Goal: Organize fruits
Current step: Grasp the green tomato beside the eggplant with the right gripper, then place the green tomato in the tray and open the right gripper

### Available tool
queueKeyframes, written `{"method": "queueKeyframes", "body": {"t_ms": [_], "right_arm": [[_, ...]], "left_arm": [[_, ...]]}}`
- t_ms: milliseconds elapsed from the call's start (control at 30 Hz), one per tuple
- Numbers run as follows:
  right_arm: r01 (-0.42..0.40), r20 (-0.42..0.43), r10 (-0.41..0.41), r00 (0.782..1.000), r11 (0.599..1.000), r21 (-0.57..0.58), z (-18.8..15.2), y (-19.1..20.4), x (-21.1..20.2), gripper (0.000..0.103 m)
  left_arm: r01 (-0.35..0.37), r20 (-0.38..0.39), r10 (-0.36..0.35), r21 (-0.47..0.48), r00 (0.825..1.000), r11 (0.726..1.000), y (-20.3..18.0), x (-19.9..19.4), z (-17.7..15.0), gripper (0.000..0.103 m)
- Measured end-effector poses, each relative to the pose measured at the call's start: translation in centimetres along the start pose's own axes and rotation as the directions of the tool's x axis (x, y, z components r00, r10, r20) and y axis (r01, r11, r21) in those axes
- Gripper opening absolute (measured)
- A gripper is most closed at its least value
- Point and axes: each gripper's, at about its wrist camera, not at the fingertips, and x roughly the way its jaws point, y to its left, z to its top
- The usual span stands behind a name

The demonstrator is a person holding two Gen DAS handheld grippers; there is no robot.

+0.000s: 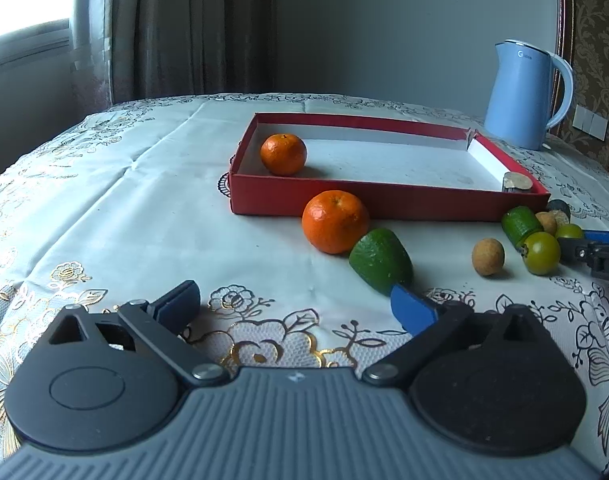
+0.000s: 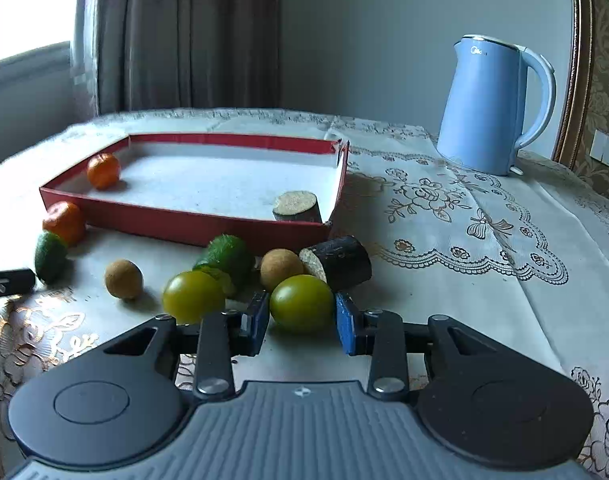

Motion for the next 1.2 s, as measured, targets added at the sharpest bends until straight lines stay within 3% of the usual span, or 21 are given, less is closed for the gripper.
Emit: {"method": "queueKeyframes", "body": {"t_ms": [233,833,1200], "right_arm": [[-0.01,-0.01,0.011,1.0,0.999,0.037,0.2,-0.7,0.4,0.034],[-0.052,0.112,0.046,0.993,0.997,0.056,1.6,-0.5,-2.2,0.034],[-0.025,0.144,0.023,0.989,1.0,0.014,6.7,0.4,2.9,0.034]], "left_arm": [[-0.002,-0.002,0.002,-0.001,1.0,1.0,-0.1,0.1,0.0,0.102],[0.005,-0.003,-0.005,-0.001,1.0,1.0,-0.1,0.0,0.0,0.103],[0.006,-0.003,-0.006,-0.002,1.0,1.0,-0.2,0.0,0.0,0.103]]}}
